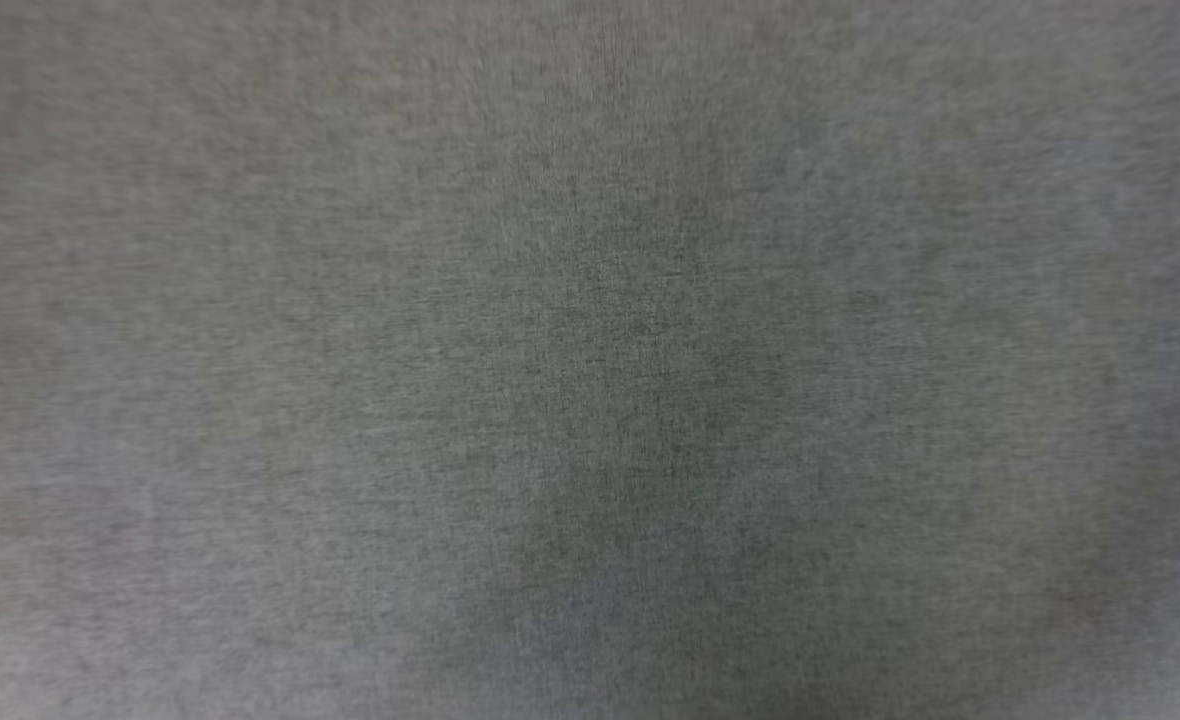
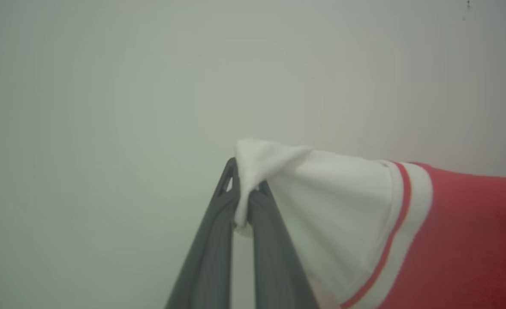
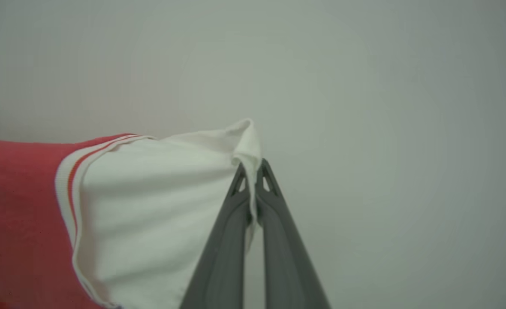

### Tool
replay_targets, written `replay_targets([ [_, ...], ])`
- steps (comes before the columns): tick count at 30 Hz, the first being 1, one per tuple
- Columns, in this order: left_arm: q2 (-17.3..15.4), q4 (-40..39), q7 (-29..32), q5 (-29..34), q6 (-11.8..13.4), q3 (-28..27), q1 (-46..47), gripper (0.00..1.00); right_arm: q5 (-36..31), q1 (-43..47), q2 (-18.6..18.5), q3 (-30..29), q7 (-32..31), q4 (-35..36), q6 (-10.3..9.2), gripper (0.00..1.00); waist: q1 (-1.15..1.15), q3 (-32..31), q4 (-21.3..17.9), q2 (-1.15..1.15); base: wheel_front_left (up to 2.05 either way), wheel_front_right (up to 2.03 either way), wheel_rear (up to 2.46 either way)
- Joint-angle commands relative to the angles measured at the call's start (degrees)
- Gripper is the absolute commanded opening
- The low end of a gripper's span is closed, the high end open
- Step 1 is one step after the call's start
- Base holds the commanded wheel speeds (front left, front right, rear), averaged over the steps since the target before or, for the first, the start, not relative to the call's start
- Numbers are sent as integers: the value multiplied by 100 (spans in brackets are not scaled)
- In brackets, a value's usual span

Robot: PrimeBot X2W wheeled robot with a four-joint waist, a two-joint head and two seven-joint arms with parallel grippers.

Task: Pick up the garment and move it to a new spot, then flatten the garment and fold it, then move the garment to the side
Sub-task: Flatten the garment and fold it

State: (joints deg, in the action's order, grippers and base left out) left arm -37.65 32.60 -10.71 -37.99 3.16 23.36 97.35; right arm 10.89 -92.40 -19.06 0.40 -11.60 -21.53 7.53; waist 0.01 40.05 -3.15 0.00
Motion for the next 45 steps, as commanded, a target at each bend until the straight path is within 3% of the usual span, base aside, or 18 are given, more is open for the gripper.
replay_targets([
  [1,-30,-85,-41,18,40,-26,-34,0,20,-72,26,8,50,-25,-8,0,-1,432,-33,0,0,0,0],
  [11,115,-112,-227,-251,12,-126,-522,0,276,53,73,228,192,-550,-8,0,-1,767,67,0,0,0,0],
  [18,304,208,-398,-503,-259,-235,-1316,0,679,837,10,475,430,-824,-7,0,-1,273,159,0,0,0,0],
  [24,478,411,-453,-692,-505,-411,-2713,0,1120,2408,-65,775,351,-868,-8,0,-1,-811,193,0,0,0,0],
  [29,730,315,-459,-705,-537,-563,-4241,0,1449,3983,-155,970,64,-618,-8,0,-1,-1827,245,0,0,0,0],
  [39,966,-412,-456,-767,-245,-504,-7328,0,1855,7077,-187,744,-787,511,-8,0,-1,-3289,356,0,0,0,0],
  [45,853,-1190,-237,-791,232,-353,-8881,0,1911,8817,-45,249,-1307,1273,-8,0,-1,-3820,409,0,0,0,0],
])
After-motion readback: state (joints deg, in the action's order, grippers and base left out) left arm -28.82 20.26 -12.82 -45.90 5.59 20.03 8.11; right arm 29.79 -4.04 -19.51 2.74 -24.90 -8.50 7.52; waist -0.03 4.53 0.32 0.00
